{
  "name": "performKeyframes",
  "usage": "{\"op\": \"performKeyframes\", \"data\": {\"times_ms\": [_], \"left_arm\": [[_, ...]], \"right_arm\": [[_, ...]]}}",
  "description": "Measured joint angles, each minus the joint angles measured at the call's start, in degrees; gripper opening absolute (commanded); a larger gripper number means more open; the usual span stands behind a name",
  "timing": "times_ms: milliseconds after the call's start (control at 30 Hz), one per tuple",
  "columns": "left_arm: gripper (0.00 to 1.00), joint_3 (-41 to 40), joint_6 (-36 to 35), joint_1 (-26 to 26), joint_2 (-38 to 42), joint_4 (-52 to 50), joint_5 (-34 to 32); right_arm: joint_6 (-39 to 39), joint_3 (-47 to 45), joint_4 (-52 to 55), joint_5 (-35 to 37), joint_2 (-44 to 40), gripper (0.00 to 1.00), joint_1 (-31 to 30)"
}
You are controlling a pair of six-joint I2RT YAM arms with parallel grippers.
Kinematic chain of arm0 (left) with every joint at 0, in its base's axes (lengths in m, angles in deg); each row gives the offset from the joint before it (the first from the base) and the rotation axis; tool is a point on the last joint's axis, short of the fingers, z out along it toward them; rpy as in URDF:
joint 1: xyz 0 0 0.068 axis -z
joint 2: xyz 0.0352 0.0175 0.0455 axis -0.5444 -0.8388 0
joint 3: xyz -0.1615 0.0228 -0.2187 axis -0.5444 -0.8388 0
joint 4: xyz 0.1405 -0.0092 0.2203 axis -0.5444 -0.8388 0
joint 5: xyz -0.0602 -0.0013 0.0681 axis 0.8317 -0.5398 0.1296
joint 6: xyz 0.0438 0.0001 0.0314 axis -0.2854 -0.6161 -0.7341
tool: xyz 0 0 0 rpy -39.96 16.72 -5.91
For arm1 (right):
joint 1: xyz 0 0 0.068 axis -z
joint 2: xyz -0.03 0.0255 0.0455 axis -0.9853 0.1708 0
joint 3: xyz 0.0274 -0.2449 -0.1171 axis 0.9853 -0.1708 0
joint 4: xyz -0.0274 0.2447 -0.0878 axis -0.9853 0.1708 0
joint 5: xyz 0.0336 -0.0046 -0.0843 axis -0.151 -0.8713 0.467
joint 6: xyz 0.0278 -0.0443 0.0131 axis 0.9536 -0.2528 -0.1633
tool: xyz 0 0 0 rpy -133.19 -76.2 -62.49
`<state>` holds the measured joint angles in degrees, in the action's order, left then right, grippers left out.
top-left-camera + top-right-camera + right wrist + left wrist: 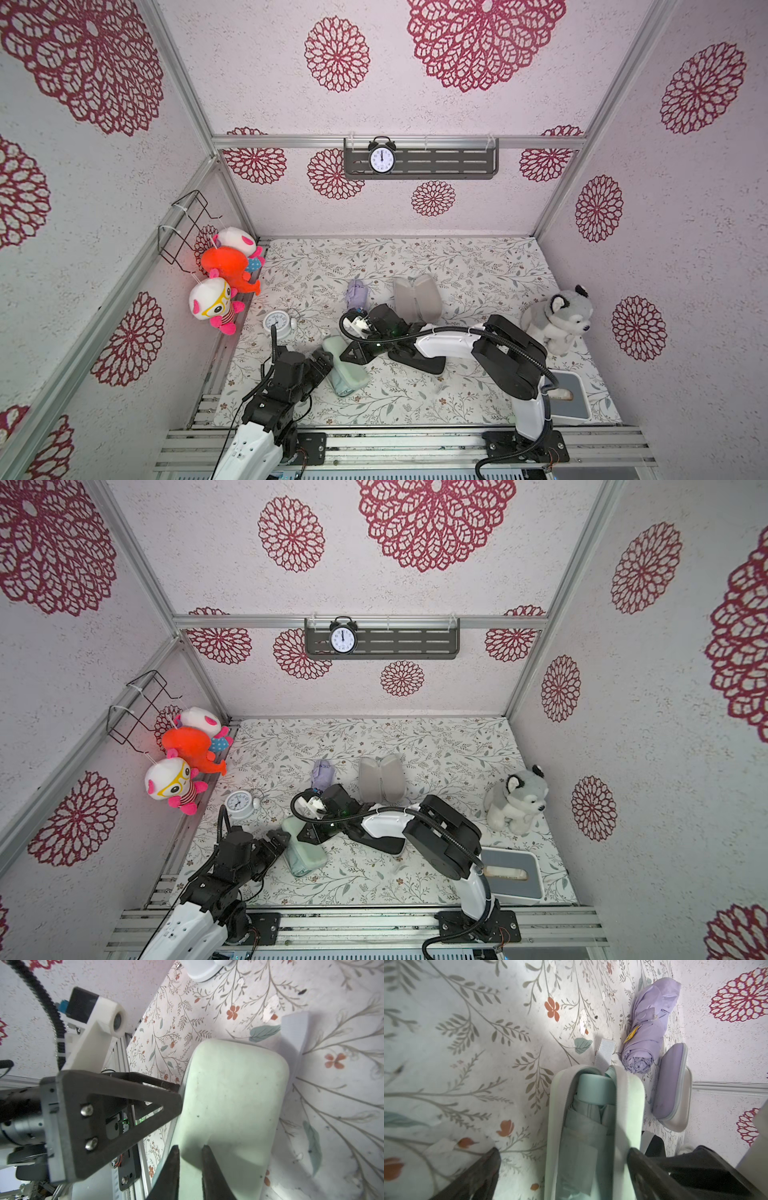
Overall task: Put umbrellas into zippered umbrella sleeves
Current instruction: Close the umbrella sleeve at the center of the board, then pick up the umbrella sleeve at the center of the board.
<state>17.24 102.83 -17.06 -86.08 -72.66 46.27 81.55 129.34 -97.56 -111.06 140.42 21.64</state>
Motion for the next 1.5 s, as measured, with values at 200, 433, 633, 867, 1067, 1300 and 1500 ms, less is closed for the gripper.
{"op": "performKeyframes", "data": {"times_ms": [200,433,633,867,1067,1300,1500], "left_arm": [[0.93,-1.3,0.2,0.0,-2.4,6.3,1.1],[0.72,-2.8,0.8,0.0,-2.8,7.3,1.2],[0.53,-3.5,0.8,-0.1,-6.7,11.6,2.0],[0.44,-3.0,-0.8,-0.1,-8.3,12.0,1.7],[0.34,-2.7,-3.6,-0.5,-17.1,21.0,4.6],[0.24,-3.1,-6.2,-1.6,-26.1,32.9,9.1],[0.16,-3.7,-6.8,-2.2,-28.1,37.6,12.9]], "right_arm": [[-0.1,0.4,0.1,0.1,0.7,0.22,-0.9],[1.1,0.4,-1.8,-0.7,1.0,0.30,-0.9],[1.0,-1.9,-2.0,-0.6,-0.2,0.38,0.8],[-0.6,-1.9,2.5,2.2,-1.2,0.46,4.8],[-1.9,2.0,6.8,1.7,2.1,0.54,6.1],[-0.9,3.3,6.0,0.0,5.3,0.57,5.8],[0.7,3.3,2.8,-2.6,6.6,0.59,6.1]]}}
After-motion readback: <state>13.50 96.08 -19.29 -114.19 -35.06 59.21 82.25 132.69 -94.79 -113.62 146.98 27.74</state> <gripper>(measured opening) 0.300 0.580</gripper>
